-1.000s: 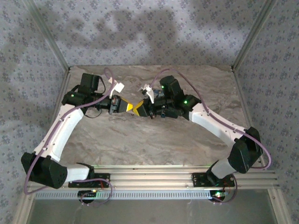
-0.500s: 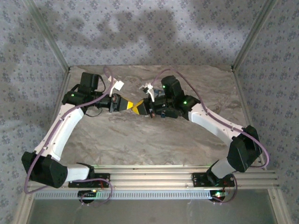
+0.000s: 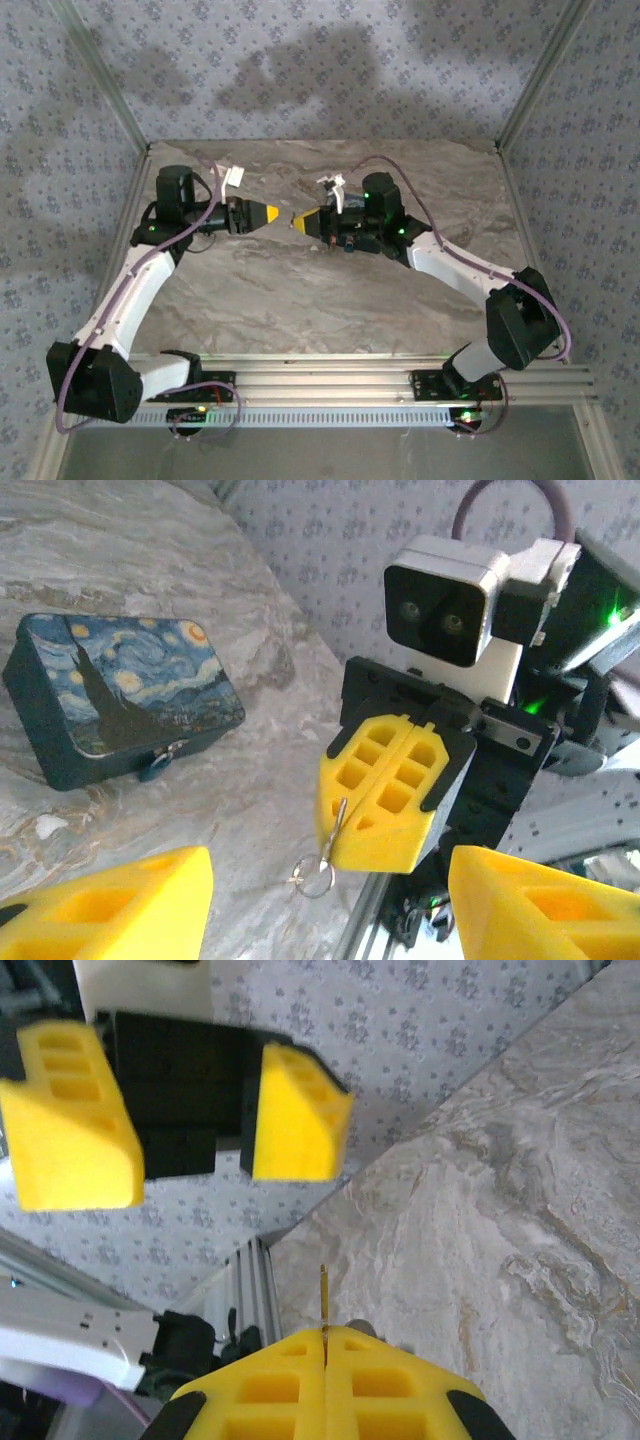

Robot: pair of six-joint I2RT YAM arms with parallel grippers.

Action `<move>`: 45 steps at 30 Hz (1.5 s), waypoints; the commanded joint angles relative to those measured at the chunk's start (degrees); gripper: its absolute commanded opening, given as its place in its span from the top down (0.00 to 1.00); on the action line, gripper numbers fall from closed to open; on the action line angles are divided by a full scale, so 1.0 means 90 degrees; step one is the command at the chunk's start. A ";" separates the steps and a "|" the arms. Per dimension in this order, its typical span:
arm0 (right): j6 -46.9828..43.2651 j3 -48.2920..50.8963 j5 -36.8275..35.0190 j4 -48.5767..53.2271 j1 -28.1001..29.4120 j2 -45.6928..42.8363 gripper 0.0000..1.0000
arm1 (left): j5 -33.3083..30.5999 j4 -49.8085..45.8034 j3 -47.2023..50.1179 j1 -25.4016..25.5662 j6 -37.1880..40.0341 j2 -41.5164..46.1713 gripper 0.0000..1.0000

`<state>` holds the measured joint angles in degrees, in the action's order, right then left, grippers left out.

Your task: Unlock the padlock with the key

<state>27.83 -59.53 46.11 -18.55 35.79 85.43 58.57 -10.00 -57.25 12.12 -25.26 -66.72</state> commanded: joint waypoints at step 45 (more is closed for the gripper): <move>0.1148 0.0071 0.0297 -0.1676 0.0073 -0.0139 1.00 | 0.0326 0.2856 0.0698 0.0616 -0.1252 -0.0131 0.80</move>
<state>37.78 -58.17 47.44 -31.92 36.03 84.84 59.61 15.64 -49.01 17.28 -37.80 -67.75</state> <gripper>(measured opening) 0.042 0.210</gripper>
